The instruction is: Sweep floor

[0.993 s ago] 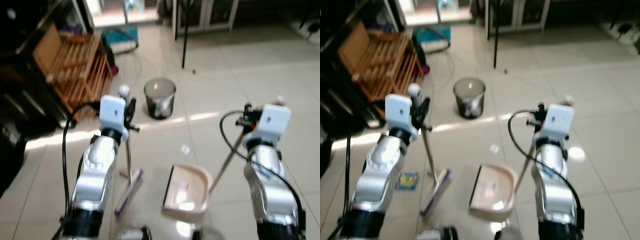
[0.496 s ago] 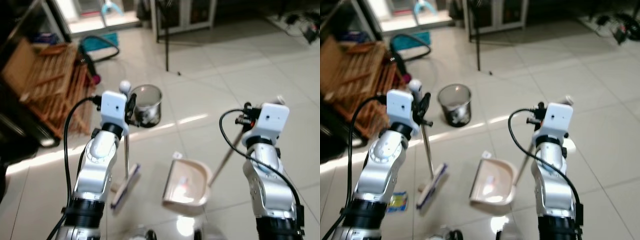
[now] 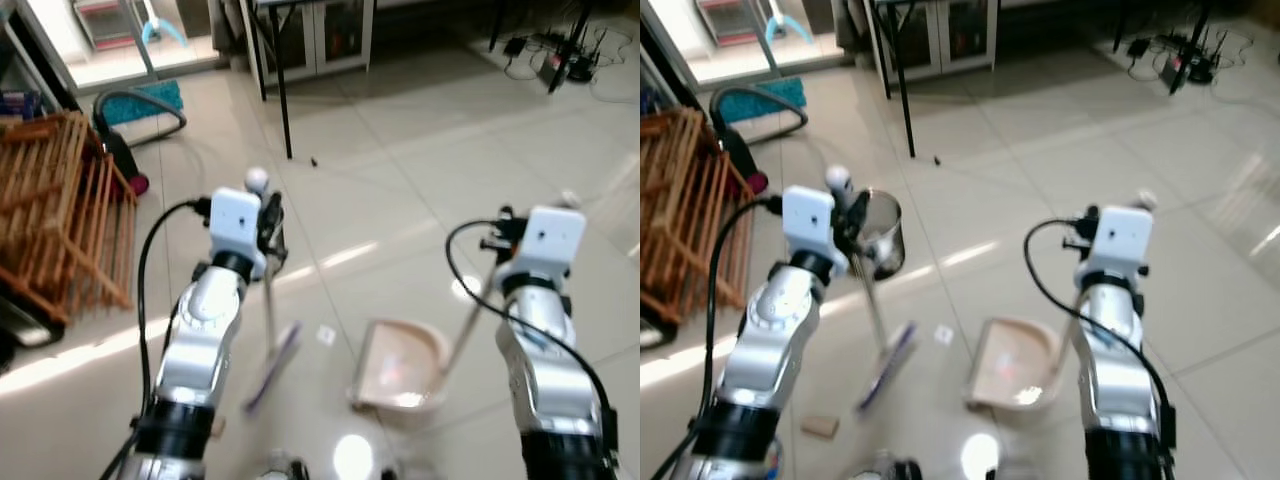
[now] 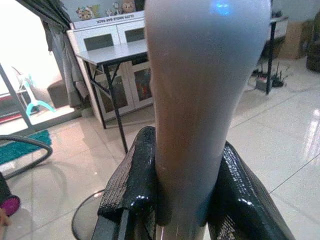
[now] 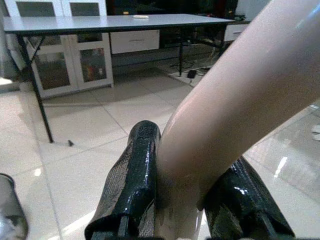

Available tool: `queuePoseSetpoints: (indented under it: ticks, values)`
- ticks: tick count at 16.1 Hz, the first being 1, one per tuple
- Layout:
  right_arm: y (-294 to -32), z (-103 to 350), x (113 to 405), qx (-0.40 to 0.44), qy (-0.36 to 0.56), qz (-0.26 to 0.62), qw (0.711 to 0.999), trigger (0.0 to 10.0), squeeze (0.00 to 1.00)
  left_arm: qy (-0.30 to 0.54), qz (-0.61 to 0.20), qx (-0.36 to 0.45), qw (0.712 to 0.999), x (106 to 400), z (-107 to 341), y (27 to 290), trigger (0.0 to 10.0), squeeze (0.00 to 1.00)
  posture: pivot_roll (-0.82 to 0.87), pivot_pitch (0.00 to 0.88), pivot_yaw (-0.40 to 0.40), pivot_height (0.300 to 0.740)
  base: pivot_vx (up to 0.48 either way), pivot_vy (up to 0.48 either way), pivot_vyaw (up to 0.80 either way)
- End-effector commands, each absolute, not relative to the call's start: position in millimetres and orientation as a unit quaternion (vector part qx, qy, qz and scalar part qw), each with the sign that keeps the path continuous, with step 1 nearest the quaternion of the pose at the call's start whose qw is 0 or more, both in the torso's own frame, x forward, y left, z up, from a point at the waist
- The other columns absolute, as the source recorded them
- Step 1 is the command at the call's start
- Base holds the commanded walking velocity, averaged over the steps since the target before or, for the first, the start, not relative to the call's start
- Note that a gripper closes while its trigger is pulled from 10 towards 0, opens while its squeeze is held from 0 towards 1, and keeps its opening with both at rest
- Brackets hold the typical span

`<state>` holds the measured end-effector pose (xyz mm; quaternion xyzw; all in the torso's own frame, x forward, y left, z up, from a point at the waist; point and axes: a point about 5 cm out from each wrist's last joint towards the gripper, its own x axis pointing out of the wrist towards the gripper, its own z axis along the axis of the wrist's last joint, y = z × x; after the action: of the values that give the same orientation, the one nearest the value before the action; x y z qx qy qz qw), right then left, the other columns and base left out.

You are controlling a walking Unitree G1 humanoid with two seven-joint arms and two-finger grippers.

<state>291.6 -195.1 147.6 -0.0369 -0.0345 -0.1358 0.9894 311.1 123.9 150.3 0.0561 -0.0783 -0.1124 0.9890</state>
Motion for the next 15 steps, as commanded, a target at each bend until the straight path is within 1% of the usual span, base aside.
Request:
queuePoseSetpoints:
  ticks: [1, 2, 4, 5, 7, 9, 10, 12, 15]
  values:
    - [-200.7, 148.3, 293.7, -0.051, -0.036, -0.143, 0.988, 10.0, 0.0, -0.088, -0.128, 0.054, 0.986, 313.5, 153.9, 117.2, 10.0, 0.0, -0.05, 0.12, 0.085, 0.74, 0.394, 0.0, 0.0]
    - [-200.7, 148.4, 295.1, -0.051, -0.037, -0.144, 0.988, 10.0, 0.0, -0.087, -0.13, 0.056, 0.986, 314.8, 153.5, 116.7, 10.0, 0.0, -0.05, 0.121, 0.087, 0.74, 0.394, 0.0, 0.0]
    - [-200.0, 149.6, 300.9, -0.05, -0.043, -0.147, 0.987, 10.0, 0.0, -0.085, -0.134, 0.053, 0.986, 319.5, 150.5, 117.6, 10.0, 0.0, -0.05, 0.127, 0.099, 0.74, 0.0, 0.0, 0.0]
    - [-199.2, 149.7, 303.3, -0.051, -0.047, -0.148, 0.987, 10.0, 0.0, -0.08, -0.127, 0.04, 0.988, 322.5, 147.8, 120.6, 10.0, 0.0, -0.05, 0.129, 0.102, 0.74, 0.0, 0.0, 0.0]
    - [-200.6, 148.1, 307.7, -0.07, -0.059, -0.149, 0.985, 10.0, 0.0, -0.082, -0.096, 0.045, 0.991, 330.0, 143.0, 127.0, 10.0, 0.0, -0.05, 0.14, 0.107, 0.74, 0.0, 0.0, 0.0]
    - [-204.3, 144.6, 310.3, -0.08, -0.06, -0.152, 0.983, 10.0, 0.0, -0.081, -0.077, 0.043, 0.993, 334.0, 139.0, 127.8, 10.0, 0.0, -0.04, 0.153, 0.106, 0.74, 0.0, 0.0, 0.0]
    - [-207.1, 142.5, 313.1, -0.089, -0.058, -0.153, 0.983, 10.0, 0.0, -0.098, -0.07, 0.043, 0.992, 336.1, 139.7, 126.3, 10.0, 0.0, -0.04, 0.168, 0.108, 0.74, 0.0, 0.0, 0.0]
    - [-208.4, 143.5, 318.4, -0.092, -0.062, -0.151, 0.982, 10.0, 0.0, -0.106, -0.08, 0.027, 0.991, 343.0, 141.4, 122.4, 10.0, 0.0, -0.05, 0.206, 0.106, 0.74, 0.0, 0.0, 0.0]
    - [-204.3, 150.0, 323.3, -0.111, -0.087, -0.13, 0.981, 10.0, 0.0, -0.126, -0.057, 0.003, 0.99, 351.1, 145.1, 124.7, 10.0, 0.0, -0.03, 0.268, 0.089, 0.74, 0.0, 0.0, 0.0]
